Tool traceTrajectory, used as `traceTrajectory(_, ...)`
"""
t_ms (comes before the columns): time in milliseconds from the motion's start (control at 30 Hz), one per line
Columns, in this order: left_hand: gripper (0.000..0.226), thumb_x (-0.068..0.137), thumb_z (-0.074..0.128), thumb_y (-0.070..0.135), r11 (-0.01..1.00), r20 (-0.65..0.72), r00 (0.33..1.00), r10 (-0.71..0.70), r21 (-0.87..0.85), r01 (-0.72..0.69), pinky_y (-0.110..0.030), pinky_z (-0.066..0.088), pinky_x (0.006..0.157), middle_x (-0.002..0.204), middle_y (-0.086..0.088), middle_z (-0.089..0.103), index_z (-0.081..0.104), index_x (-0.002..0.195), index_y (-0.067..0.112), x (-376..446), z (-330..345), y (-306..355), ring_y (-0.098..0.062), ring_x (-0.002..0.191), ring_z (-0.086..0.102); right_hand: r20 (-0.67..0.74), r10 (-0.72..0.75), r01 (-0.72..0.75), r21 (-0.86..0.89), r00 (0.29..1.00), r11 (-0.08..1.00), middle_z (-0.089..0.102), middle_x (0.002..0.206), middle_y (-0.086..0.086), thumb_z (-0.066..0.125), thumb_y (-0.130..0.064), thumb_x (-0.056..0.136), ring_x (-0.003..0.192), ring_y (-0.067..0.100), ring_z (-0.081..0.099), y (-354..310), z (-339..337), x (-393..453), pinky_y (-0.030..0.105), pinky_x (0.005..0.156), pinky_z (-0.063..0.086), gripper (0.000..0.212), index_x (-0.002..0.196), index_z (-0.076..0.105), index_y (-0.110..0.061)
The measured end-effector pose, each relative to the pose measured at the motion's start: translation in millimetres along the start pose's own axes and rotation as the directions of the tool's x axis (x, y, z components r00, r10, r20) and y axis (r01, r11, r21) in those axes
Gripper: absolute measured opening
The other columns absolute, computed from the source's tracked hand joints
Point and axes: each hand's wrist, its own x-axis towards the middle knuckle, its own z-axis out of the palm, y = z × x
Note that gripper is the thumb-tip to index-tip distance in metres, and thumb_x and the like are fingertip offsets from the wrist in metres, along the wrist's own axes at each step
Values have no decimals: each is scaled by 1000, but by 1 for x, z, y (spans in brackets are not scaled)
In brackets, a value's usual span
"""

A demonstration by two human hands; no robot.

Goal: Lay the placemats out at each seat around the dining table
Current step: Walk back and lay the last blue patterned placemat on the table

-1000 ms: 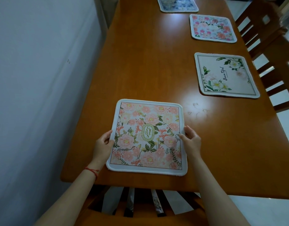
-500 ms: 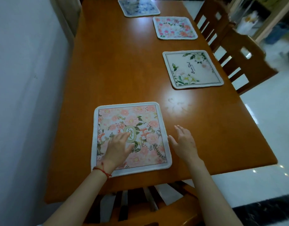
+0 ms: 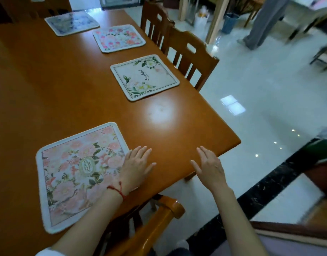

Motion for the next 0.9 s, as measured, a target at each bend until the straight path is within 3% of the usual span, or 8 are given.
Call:
traceTrajectory(100,75,85,9,60,995,-8,996,86,48,-85,-43,18,114,147,-8,37,35,141,15,19,8,43,-25,139,26,-53,62,-63,-17,997,998,48,138,14,54,-34,90,128,29,43,45,-11,-16,42,104,36,52,133,46,-6)
traceTrajectory(200,64,93,16,55,982,50,986,157,96,-162,-41,11,116,152,-5,26,26,144,18,35,14,89,-22,143,17,-96,116,-121,-56,989,991,59,123,18,66,-27,82,114,33,56,92,-19,-33,45,92,46,50,122,56,0)
traceTrajectory(267,68,91,12,59,975,66,980,188,104,-194,-41,9,116,153,-4,24,24,144,19,46,16,119,-22,143,14,-117,165,-172,-51,979,984,61,118,19,70,-25,79,110,34,59,120,-25,-45,46,89,48,49,119,58,1)
traceTrajectory(333,80,83,0,62,964,62,971,230,125,-236,-44,14,115,150,-6,31,30,142,17,56,21,145,-24,141,21,-140,210,-218,-44,968,975,62,118,19,70,-24,79,109,34,59,147,-31,-57,46,88,48,48,118,58,0)
traceTrajectory(467,74,87,9,58,940,80,953,293,156,-302,-49,26,109,141,-9,46,44,135,14,74,32,189,-29,134,37,-187,289,-300,-32,939,954,63,114,20,63,-28,80,105,35,61,197,-41,-75,47,85,49,45,114,61,1)
traceTrajectory(600,76,91,3,59,906,124,918,376,159,-392,-50,31,106,136,-8,51,49,130,14,92,35,224,-30,129,44,-241,405,-414,18,882,910,62,115,22,73,-21,77,108,37,59,228,-56,-88,50,89,47,46,115,60,2)
traceTrajectory(700,77,92,1,57,868,133,889,438,193,-457,-50,38,100,128,-8,58,56,124,14,112,36,242,-30,122,52,-279,478,-485,46,833,873,62,117,20,69,-24,80,111,36,57,241,-62,-93,49,91,45,44,116,60,1)
traceTrajectory(900,76,92,3,56,807,156,826,541,179,-562,-51,39,98,125,-8,61,59,120,13,148,40,275,-30,119,54,-287,596,-608,56,750,792,64,115,17,37,-42,84,108,33,60,249,-63,-99,44,90,47,55,113,62,-2)
